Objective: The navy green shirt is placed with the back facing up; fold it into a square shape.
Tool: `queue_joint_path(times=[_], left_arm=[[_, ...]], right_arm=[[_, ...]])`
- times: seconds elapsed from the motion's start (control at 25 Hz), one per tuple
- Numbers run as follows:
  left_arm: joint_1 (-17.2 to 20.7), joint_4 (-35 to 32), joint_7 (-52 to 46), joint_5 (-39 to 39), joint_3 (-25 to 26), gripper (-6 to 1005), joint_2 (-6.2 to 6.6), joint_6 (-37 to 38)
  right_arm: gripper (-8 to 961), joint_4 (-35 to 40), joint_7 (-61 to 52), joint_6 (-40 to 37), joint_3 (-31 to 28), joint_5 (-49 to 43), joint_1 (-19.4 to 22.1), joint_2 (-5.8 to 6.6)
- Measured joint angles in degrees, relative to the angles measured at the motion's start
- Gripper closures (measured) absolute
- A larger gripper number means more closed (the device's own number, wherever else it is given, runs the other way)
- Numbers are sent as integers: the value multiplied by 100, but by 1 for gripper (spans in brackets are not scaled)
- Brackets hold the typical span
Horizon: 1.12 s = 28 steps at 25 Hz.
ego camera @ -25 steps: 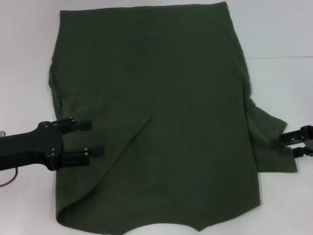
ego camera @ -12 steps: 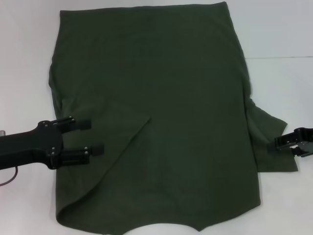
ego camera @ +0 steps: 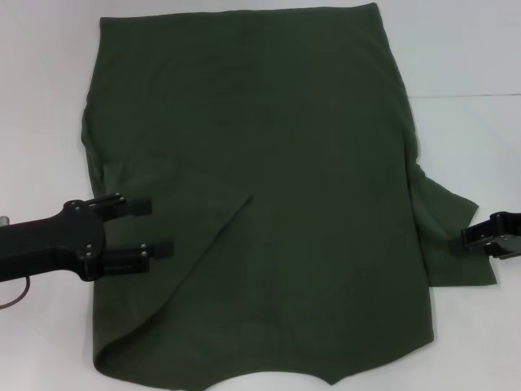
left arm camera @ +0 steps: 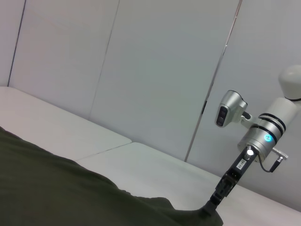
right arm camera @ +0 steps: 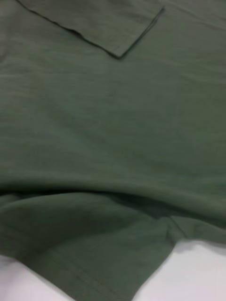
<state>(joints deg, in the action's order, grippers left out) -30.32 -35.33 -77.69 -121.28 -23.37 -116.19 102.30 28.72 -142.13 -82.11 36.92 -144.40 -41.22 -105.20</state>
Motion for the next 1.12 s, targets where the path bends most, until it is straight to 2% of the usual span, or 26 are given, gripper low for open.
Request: queue_joint_path(times=[0.28,0.72,0.84,0.92,1.12], left_arm=[[10,0,0,0,0,94,4,1],[18,0,-4,0,-1,92,4,1],[18,0,-13,0,0,92,2,1],[17,0,-26,0,-1,92,1,1],[13,-16,-62,0,0,93,11,6]], right_arm=[[518,-50,67,156,0,0,-3,-40],[735,-53,97,162,0,0,-18,-25],[917,-44,133,132,-10,2,-16,-1],[917,-11,142,104,-15,5,-8,24],[917,133,171,-103,-5,11,-18,195]])
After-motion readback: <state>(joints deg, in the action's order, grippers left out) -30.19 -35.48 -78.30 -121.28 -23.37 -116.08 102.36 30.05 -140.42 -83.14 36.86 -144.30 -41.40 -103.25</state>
